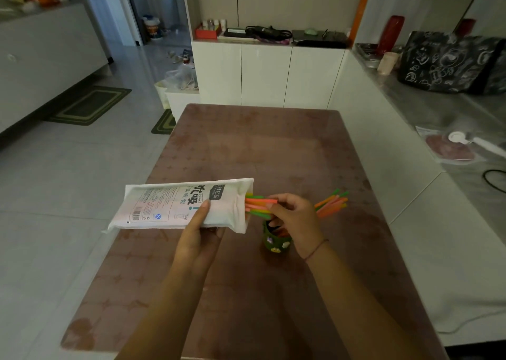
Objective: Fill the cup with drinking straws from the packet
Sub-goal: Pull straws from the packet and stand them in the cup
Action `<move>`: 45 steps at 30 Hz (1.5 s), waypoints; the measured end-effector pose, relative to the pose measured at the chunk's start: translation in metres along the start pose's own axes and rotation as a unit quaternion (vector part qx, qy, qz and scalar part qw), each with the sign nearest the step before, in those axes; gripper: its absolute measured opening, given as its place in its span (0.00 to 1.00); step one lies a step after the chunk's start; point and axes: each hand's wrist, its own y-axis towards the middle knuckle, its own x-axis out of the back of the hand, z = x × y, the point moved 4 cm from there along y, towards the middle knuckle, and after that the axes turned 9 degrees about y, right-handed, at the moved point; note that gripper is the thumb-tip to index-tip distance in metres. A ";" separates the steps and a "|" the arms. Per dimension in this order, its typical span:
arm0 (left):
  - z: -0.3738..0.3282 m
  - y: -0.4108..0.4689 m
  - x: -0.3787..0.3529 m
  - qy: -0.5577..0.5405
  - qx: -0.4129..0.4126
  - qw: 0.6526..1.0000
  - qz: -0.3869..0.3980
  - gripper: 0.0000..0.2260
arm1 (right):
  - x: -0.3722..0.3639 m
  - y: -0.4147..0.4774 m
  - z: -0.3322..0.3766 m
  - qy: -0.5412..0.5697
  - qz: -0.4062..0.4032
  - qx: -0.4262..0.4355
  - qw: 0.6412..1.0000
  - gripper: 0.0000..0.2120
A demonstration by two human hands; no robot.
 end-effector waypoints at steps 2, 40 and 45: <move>-0.001 0.001 0.005 -0.010 0.001 1.000 -0.009 0.20 | 0.006 0.002 0.003 0.027 -0.011 0.001 1.000 0.05; 0.005 0.008 0.019 -0.076 0.015 0.995 -0.059 0.23 | 0.028 0.007 0.019 0.211 -0.020 0.032 0.977 0.07; 0.011 0.007 0.013 -0.061 0.023 0.997 -0.048 0.20 | 0.015 0.004 0.013 0.227 -0.014 0.006 0.974 0.05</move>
